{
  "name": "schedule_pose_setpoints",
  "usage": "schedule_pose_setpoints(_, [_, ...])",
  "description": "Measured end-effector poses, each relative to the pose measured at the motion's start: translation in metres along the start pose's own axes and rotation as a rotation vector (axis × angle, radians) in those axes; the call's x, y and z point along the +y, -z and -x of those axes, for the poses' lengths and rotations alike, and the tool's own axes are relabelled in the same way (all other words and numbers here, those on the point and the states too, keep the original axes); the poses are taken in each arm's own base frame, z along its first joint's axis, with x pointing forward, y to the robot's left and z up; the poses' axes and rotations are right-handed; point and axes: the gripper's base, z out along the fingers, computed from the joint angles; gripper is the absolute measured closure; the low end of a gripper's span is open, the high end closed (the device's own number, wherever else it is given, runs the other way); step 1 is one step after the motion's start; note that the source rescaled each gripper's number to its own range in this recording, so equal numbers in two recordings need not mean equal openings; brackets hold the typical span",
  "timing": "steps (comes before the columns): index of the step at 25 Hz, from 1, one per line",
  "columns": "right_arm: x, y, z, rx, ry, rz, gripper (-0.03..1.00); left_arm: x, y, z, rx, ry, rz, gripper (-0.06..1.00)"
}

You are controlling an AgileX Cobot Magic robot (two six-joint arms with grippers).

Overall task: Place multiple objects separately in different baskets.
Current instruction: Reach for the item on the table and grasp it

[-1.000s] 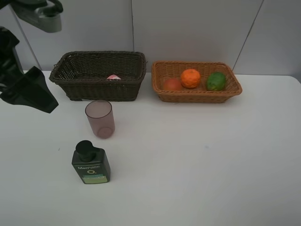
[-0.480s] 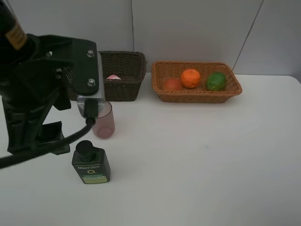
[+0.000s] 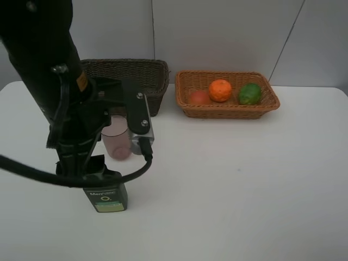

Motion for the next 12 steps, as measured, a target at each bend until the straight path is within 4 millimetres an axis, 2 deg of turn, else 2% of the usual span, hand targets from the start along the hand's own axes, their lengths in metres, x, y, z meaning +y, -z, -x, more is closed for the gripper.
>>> schedule_pose_setpoints(6, [0.0, 0.0, 0.0, 0.0, 0.0, 0.0, 0.01, 0.001, -0.013, 0.005, 0.002, -0.001, -0.01, -0.06])
schedule_pose_setpoints(12, [0.0, 0.0, 0.0, 0.0, 0.0, 0.0, 0.01, -0.007, -0.038, -0.002, 0.032, -0.01, -0.032, -0.06])
